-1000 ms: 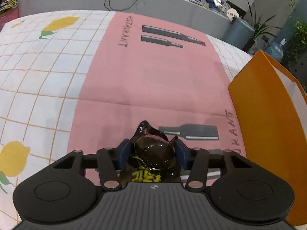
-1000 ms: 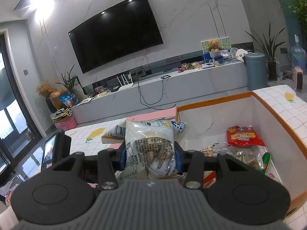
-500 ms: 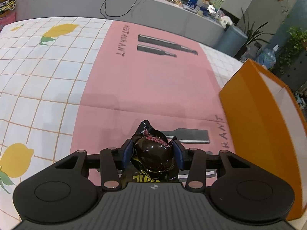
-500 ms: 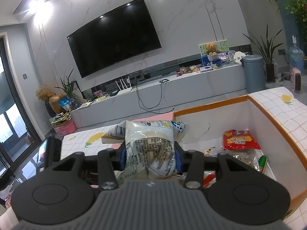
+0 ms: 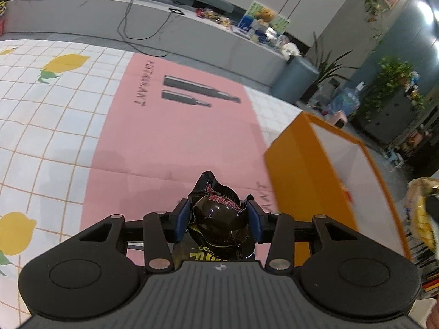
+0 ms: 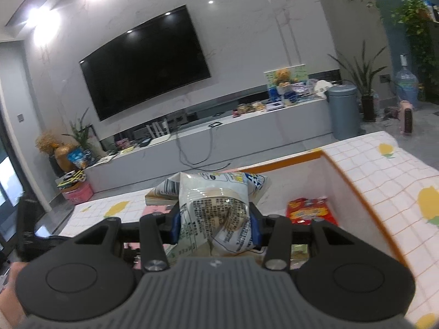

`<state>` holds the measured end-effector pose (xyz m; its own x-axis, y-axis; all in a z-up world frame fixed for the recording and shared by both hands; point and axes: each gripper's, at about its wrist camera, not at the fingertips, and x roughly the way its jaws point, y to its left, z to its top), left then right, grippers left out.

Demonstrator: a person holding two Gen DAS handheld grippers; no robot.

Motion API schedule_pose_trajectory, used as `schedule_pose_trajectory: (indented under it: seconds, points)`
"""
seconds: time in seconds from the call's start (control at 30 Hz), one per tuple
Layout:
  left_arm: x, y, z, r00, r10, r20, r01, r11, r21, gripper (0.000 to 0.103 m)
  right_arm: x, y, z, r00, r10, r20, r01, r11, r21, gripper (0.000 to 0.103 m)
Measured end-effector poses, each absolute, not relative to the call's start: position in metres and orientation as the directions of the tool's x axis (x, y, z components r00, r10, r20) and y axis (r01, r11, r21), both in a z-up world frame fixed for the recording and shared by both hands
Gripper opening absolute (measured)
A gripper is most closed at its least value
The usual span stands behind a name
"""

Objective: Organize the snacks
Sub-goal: 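Lower the white packet into the box with right tool while left holds dark packet, then drop the dark chocolate packet into the orange box and open the left tool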

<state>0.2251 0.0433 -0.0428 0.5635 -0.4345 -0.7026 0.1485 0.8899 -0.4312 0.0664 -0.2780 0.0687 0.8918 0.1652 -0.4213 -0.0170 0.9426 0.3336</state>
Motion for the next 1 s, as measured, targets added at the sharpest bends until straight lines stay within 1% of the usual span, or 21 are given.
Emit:
schedule_pose_trajectory:
  seconds: [0.17, 0.27, 0.5, 0.6, 0.7, 0.77, 0.83, 0.87, 0.9, 1.0]
  points:
    - [0.225, 0.041, -0.034, 0.565, -0.479, -0.672, 0.179, 0.866, -0.467, 0.05, 0.088, -0.308, 0.073, 0.87, 0.115, -0.48, 0.064, 0.938, 0.34, 0.045]
    - [0.224, 0.04, -0.031, 0.562, -0.497, -0.661, 0.192, 0.856, -0.48, 0.05, 0.11, -0.317, 0.069, 0.827, 0.099, -0.554, 0.102, 0.942, 0.32, 0.045]
    - [0.226, 0.035, -0.031, 0.558, -0.508, -0.656, 0.204, 0.85, -0.485, 0.05, 0.18, -0.311, 0.037, 0.704, 0.153, -0.694, 0.1, 0.946, 0.309, 0.045]
    - [0.227, 0.032, -0.034, 0.554, -0.505, -0.662, 0.202, 0.853, -0.481, 0.05, 0.213, -0.301, 0.018, 0.646, 0.13, -0.752, 0.117, 0.957, 0.266, 0.045]
    - [0.227, 0.03, -0.035, 0.548, -0.503, -0.668, 0.206, 0.855, -0.475, 0.05, 0.237, -0.288, 0.006, 0.623, 0.096, -0.777, 0.113, 0.971, 0.21, 0.045]
    - [0.227, 0.029, -0.036, 0.545, -0.502, -0.671, 0.211, 0.857, -0.47, 0.05, 0.248, -0.28, 0.001, 0.619, 0.102, -0.779, 0.09, 0.976, 0.2, 0.047]
    - [0.227, 0.028, -0.036, 0.545, -0.499, -0.674, 0.214, 0.86, -0.464, 0.05, 0.254, -0.275, -0.002, 0.621, 0.092, -0.779, 0.082, 0.98, 0.181, 0.068]
    - [0.227, 0.028, -0.036, 0.544, -0.499, -0.675, 0.215, 0.86, -0.462, 0.05, 0.254, -0.274, -0.002, 0.625, 0.075, -0.777, 0.094, 0.981, 0.169, 0.092]
    - [0.226, 0.028, -0.036, 0.543, -0.499, -0.675, 0.218, 0.86, -0.461, 0.05, 0.248, -0.275, 0.001, 0.644, 0.064, -0.763, 0.109, 0.979, 0.174, 0.099]
    - [0.223, 0.027, -0.033, 0.542, -0.505, -0.672, 0.226, 0.858, -0.462, 0.05, 0.224, -0.284, 0.013, 0.691, 0.105, -0.715, 0.119, 0.959, 0.256, 0.099]
